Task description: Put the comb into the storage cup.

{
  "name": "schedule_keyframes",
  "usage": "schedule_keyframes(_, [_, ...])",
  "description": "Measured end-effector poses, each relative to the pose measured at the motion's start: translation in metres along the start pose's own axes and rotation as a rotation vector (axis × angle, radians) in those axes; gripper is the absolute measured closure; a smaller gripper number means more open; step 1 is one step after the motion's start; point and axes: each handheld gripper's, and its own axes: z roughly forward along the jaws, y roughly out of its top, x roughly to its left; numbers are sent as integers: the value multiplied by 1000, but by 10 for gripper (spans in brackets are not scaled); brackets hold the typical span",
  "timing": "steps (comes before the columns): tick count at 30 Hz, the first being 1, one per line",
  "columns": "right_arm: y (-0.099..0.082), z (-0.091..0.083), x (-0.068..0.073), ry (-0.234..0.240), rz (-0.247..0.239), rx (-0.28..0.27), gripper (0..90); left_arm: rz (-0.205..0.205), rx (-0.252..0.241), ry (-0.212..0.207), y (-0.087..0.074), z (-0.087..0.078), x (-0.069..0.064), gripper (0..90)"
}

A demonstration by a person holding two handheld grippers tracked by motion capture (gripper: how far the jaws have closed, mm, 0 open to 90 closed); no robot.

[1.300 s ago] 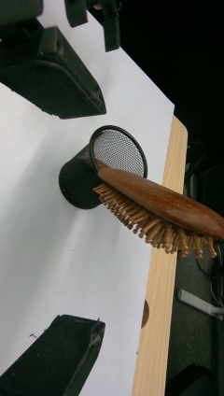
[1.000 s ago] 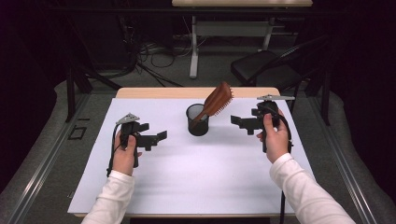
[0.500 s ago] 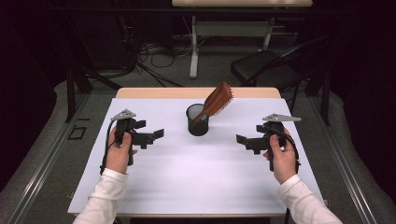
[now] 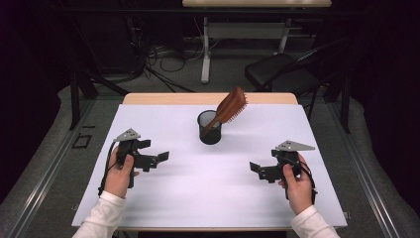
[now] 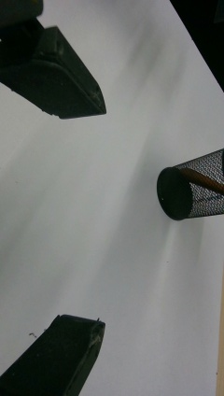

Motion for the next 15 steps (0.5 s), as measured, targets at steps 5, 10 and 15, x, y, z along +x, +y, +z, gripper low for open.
schedule_keyframes(5, [-14,-2,-2,23,36,-22,0,-1,-34,-1,-10,-4,1,15])
schedule_keyframes(10, [-26,-3,-8,26,69,-38,0,-8,-67,-4,-21,-7,3,16])
schedule_keyframes(15, [-34,-6,-12,-2,64,-50,0,-8,-80,1,-28,-9,7,16])
